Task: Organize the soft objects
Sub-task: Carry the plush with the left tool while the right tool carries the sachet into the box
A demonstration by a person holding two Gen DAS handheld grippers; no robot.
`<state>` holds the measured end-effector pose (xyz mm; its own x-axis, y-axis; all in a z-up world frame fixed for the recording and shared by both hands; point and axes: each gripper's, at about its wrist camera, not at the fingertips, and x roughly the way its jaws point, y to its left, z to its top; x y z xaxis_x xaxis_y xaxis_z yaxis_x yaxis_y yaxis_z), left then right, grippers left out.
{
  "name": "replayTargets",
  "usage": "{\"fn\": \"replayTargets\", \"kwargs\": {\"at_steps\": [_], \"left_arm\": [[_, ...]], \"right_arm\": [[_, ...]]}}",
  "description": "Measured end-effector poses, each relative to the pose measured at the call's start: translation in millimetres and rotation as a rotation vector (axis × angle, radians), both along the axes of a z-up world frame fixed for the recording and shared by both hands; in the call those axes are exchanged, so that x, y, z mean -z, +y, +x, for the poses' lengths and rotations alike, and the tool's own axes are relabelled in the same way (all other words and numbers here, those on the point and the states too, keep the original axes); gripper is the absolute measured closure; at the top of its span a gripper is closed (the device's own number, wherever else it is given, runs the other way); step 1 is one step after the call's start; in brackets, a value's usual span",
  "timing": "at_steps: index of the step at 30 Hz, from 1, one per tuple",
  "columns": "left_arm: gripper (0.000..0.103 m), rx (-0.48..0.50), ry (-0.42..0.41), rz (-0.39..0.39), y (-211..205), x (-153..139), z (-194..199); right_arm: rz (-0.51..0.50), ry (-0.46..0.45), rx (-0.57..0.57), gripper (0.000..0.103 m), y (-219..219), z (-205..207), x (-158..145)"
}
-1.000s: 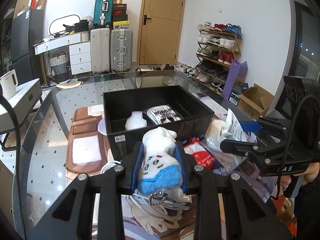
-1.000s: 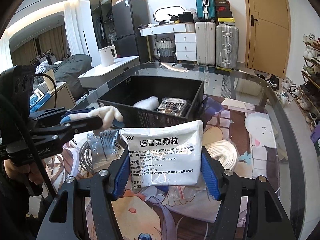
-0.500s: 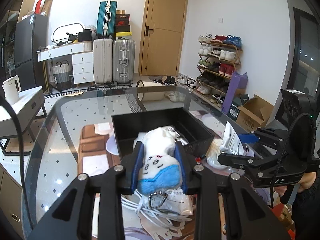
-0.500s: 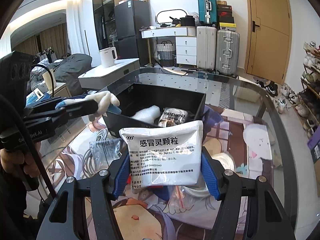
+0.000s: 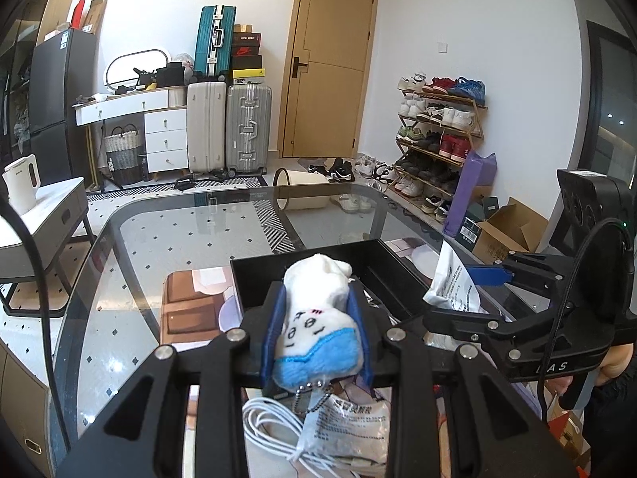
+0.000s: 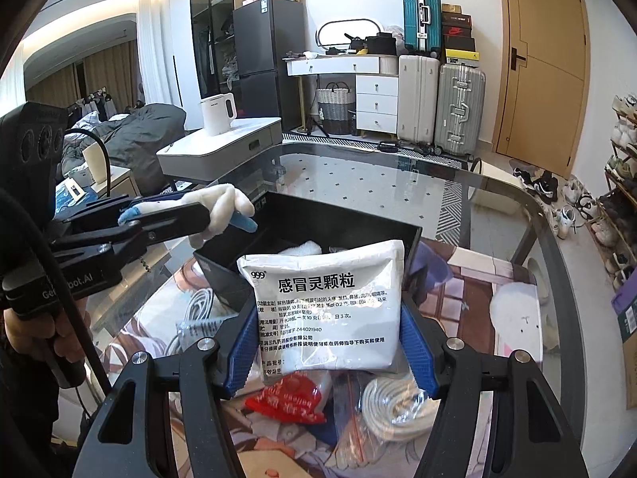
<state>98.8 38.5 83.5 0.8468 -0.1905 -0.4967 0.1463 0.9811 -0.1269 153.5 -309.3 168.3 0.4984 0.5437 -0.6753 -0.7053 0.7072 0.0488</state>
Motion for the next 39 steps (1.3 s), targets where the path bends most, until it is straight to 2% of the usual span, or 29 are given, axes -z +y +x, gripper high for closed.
{"fn": "replayTargets", "kwargs": {"at_steps": [14, 28, 39], "left_arm": [[0.073, -0.03, 0.017, 0.024, -1, 15, 34], [0.073, -0.017, 0.032, 0.063, -8, 30, 63], [0.073, -0.002, 0.021, 0.034, -13, 33, 77]], "right_arm": [[-0.039, 0.002, -0.029, 0.038, 26, 31, 4], [-0.105, 0.011, -0.077, 0.038, 48, 53, 25], [-0.178, -0.01, -0.13, 0.038, 65, 57, 37]]}}
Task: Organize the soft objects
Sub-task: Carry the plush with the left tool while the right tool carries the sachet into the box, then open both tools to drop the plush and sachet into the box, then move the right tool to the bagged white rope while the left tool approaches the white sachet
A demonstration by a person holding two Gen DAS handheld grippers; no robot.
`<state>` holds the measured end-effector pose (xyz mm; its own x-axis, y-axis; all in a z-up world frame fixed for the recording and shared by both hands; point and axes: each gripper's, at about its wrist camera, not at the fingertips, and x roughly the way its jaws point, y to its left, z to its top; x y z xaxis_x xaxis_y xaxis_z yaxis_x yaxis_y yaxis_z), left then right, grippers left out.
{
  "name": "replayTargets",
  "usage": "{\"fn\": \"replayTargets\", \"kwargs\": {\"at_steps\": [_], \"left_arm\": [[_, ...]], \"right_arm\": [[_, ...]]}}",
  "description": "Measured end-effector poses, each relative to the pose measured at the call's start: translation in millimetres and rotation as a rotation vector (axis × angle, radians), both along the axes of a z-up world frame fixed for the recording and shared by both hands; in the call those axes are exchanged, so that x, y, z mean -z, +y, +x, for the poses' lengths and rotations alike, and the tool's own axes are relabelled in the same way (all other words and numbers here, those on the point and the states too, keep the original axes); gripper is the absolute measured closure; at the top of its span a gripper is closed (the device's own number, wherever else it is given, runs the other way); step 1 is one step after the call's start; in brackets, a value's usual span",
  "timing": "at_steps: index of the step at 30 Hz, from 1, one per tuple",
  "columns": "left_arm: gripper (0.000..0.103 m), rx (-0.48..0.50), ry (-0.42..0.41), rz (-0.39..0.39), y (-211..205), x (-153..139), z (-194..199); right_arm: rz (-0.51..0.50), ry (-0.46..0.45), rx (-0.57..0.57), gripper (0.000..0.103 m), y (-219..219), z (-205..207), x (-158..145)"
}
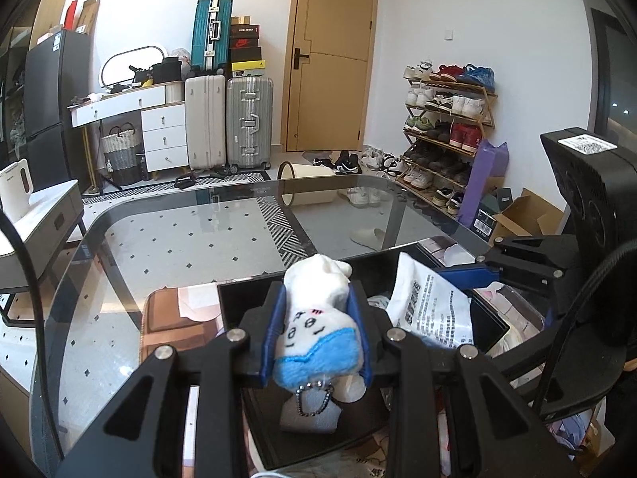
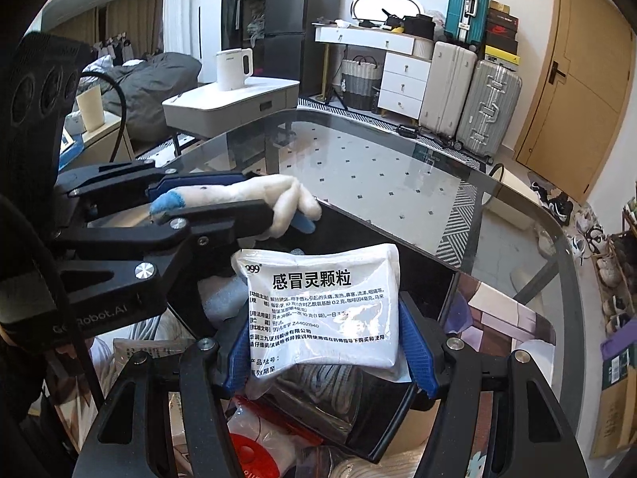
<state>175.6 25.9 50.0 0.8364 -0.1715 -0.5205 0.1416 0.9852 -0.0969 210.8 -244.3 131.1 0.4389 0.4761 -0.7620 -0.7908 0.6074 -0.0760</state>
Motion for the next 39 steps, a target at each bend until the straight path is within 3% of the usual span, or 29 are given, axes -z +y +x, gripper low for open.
{"fn": "replayTargets", "kwargs": {"at_steps": [6, 12, 13, 15, 18, 20, 22, 24, 39], "left_arm": [[0.073, 0.012, 0.01, -0.024, 5, 8, 5], [0.071, 0.022, 0.039, -0.019, 3, 12, 7], [0.067, 0.03, 0.044, -0.022, 4, 12, 6], [0.048, 0.028, 0.04, -0.023, 4, 8, 3], [0.04, 0.021, 0.03, -0.01, 2, 2, -4], [0.011, 0.007, 0.022, 0.0, 2, -2, -9], [0.0, -0.027, -0.028, -0.02, 7, -9, -23], [0.0, -0.041, -0.031, -0.049, 13, -12, -32], [0.0, -0.129, 0.032, -0.036, 22, 1, -86]], "right_arm": [[-0.01, 0.016, -0.023, 0.037, 1, 5, 3], [-0.023, -0.028, 0.007, 0.025, -4, 5, -1], [-0.018, -0.034, 0.017, 0.024, -7, 3, -3], [0.003, -0.04, 0.033, 0.022, -16, -3, -6], [0.039, -0.04, 0.058, 0.018, -29, -12, -13], [0.081, -0.032, 0.079, 0.015, -42, -19, -18], [0.116, -0.019, 0.103, 0.01, -53, -25, -22], [0.148, -0.003, 0.126, 0.004, -64, -30, -25], [0.167, 0.029, 0.209, 0.002, -107, -52, -13]]}}
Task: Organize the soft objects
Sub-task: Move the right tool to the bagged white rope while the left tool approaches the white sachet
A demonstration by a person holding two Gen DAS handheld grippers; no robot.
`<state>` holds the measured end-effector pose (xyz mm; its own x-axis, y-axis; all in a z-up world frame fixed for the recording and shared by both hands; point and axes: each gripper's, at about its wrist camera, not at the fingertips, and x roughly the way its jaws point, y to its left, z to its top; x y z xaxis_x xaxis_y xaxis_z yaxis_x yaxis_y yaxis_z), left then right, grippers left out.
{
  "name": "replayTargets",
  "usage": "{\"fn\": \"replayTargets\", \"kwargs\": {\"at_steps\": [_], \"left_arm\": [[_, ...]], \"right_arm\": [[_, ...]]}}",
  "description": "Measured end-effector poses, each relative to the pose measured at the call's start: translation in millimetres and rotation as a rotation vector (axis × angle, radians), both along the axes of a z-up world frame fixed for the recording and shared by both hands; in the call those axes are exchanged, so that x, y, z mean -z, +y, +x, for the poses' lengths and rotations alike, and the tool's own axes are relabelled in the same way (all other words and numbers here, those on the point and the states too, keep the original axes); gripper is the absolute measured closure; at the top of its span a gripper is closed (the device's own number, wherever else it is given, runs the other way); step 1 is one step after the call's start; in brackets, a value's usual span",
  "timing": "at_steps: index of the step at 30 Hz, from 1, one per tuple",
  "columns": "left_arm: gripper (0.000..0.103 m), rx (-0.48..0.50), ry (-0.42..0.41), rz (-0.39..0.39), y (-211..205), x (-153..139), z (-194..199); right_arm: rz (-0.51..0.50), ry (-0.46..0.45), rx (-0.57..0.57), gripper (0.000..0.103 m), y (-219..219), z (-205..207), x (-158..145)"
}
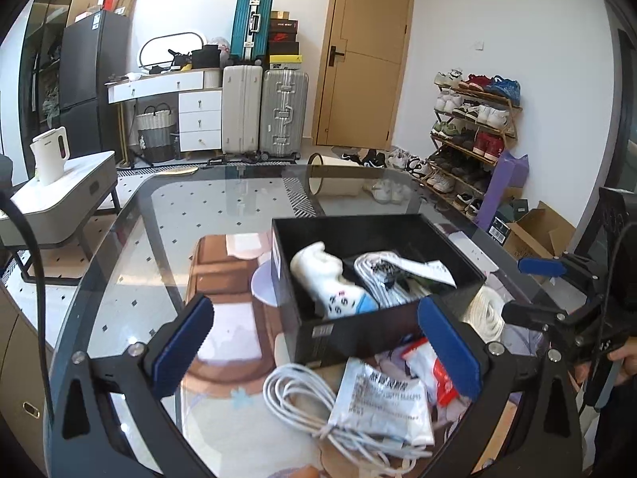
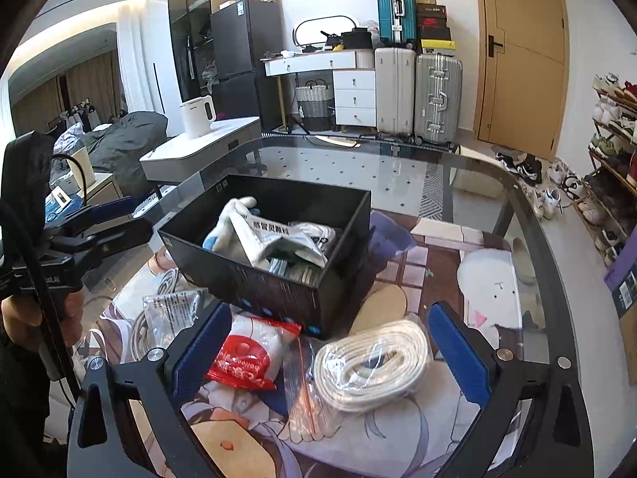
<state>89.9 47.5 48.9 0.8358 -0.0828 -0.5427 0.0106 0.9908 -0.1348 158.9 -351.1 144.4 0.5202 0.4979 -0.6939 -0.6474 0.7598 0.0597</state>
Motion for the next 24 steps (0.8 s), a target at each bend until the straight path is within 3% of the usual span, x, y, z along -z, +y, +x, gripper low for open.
{"fn": "replayTargets", "kwargs": {"at_steps": [12, 24], "left_arm": [[0.0, 0.031, 0.061, 0.028, -20, 20, -16], [0.0, -0.012, 0.109, 0.061, -16, 39, -18]], "right_arm": [[-0.028, 0.032, 0.012, 0.002, -8, 1, 8], [-0.065, 0.105, 0.053, 0.002, -16, 16, 33]]}}
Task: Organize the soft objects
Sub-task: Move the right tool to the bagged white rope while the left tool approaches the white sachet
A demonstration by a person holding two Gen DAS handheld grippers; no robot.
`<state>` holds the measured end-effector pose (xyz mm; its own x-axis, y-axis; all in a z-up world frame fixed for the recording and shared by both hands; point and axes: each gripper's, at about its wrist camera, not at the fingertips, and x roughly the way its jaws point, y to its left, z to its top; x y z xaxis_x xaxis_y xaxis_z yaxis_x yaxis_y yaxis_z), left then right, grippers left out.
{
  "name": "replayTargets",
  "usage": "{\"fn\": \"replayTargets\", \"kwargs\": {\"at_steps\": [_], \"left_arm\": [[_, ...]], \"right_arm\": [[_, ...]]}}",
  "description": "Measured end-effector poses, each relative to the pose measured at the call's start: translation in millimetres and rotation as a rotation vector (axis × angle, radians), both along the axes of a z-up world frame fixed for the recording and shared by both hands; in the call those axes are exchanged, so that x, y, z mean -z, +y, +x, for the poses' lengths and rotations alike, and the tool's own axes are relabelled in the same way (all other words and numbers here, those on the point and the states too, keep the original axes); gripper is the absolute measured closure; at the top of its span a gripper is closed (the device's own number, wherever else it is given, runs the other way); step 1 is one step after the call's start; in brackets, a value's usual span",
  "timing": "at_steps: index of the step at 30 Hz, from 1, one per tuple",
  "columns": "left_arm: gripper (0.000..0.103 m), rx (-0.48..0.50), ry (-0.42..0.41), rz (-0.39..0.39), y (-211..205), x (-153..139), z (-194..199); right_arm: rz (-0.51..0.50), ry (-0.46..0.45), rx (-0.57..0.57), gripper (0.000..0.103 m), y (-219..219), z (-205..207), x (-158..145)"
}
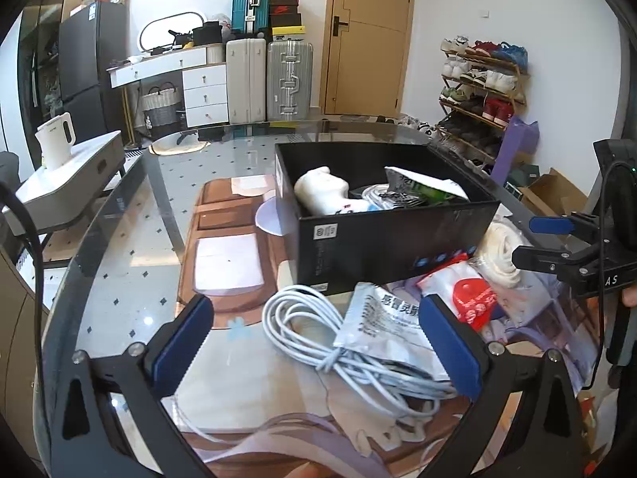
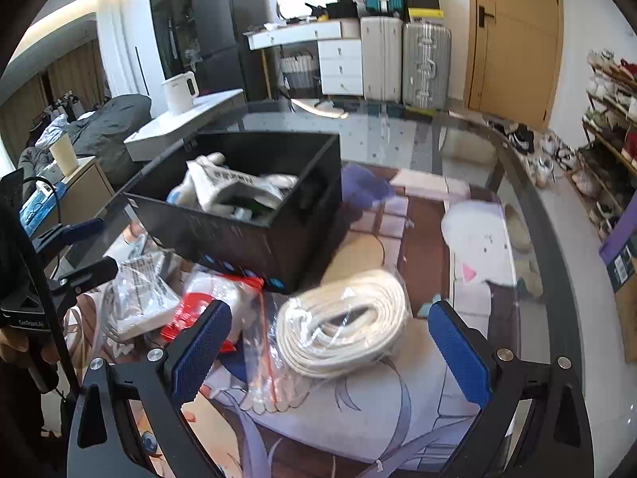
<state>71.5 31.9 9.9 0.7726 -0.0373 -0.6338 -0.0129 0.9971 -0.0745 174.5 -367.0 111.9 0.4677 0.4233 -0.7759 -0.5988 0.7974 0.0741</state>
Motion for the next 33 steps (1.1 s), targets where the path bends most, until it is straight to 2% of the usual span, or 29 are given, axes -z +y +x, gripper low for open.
{"fn": "replayTargets", "kwargs": {"at_steps": [5, 11, 18, 26, 28, 31, 32, 33], "left_arm": [[0.0, -0.001, 0.012, -0.007, 4, 5, 3], [0.0, 0.014, 0.032, -0.015, 4, 9, 7], [0.0, 0.018, 0.055, -0.047, 9, 13, 8], [0.0, 0.021, 0.067, -0.06, 10, 17, 7], [0.0, 0.023, 0.067, -0.061, 10, 17, 8], [0.0, 0.022, 0.068, -0.065, 11, 17, 8], [0.0, 0.021, 0.067, -0.065, 12, 17, 8], [0.0, 0.022, 0.066, -0.066, 12, 17, 8]], "right_arm": [[0.011, 0.057, 0.031, 0.002, 1, 8, 11], [-0.004, 0.076, 0.035, 0.002, 11, 13, 21], [-0.045, 0.112, 0.102, 0.002, 19, 28, 34], [-0.11, 0.087, 0.087, 0.002, 30, 30, 40], [-0.119, 0.071, 0.065, 0.007, 32, 27, 40], [-0.109, 0.065, 0.053, 0.019, 30, 25, 38], [-0.102, 0.065, 0.056, 0.026, 28, 24, 37], [-0.093, 0.066, 0.058, 0.029, 25, 24, 37]]}}
